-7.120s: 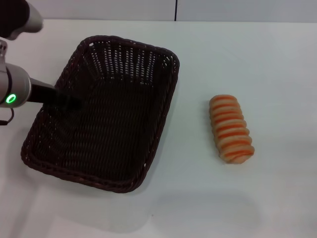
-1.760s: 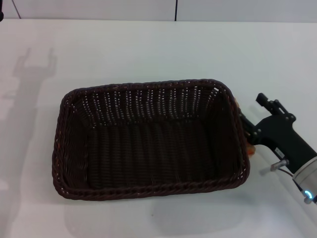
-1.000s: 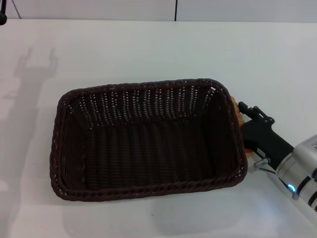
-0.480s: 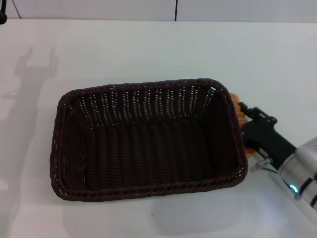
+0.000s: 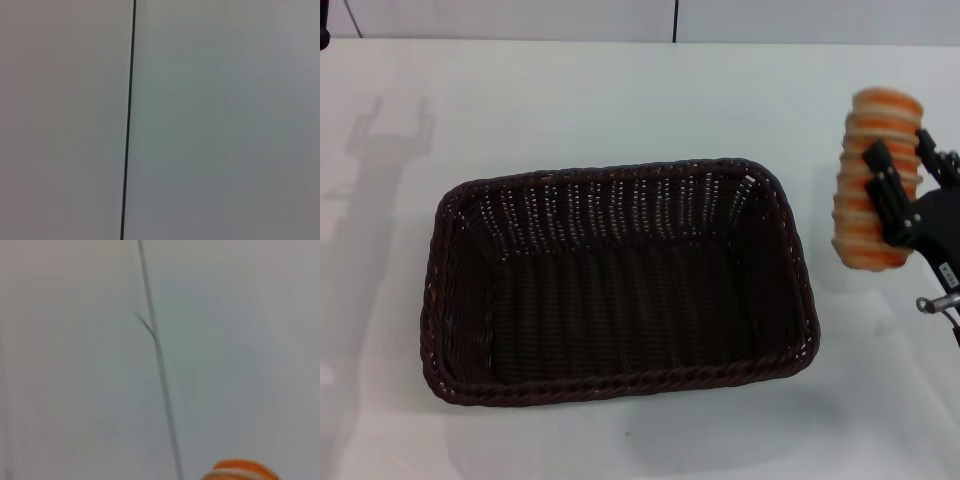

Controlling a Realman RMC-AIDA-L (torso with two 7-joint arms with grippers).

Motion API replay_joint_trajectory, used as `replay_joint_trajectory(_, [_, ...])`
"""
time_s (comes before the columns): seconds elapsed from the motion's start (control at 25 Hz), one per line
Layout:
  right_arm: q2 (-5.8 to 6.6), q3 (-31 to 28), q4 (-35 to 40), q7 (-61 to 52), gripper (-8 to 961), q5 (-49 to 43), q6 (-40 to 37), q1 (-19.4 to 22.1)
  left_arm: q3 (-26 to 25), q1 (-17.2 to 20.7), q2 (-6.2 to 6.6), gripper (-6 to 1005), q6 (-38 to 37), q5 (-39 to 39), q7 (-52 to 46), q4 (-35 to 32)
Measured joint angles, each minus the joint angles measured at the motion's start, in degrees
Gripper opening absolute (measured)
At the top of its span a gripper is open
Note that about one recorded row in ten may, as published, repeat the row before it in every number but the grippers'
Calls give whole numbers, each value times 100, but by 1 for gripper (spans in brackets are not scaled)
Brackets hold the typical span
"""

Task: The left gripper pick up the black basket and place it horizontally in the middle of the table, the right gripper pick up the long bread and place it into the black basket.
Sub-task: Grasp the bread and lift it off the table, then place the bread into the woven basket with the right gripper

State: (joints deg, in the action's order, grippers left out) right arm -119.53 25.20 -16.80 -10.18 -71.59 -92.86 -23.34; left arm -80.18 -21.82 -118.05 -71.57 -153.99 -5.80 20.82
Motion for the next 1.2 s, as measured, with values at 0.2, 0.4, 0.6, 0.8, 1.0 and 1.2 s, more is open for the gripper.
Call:
replay_joint_trajectory(0.2, [-6, -20, -181, 3, 481, -743, -903, -194, 14, -21, 2, 584, 0, -1, 0, -7])
replay_joint_trajectory(0.4, [-6, -36, -434, 6, 420, -1487, -947, -524, 10, -24, -5, 584, 1, 1, 0, -7])
replay_joint_trajectory(0.6, [13, -149, -498, -92, 399, -2127, -736, -716, -10, 5, -7, 584, -12, 1, -7, 29])
replay_joint_trajectory(0.8, [25, -219, -489, -301, 378, -2174, -426, -823, -16, 4, -8, 584, -21, 1, -33, 28])
replay_joint_trajectory(1.0, [27, -277, -449, -409, 554, -2181, -310, -841, -16, 29, -2, 584, -35, 1, -45, 48])
replay_joint_trajectory(1.2, [35, -418, -384, -630, 777, -2176, -200, -859, -16, 48, 0, 584, -39, 1, -47, 50])
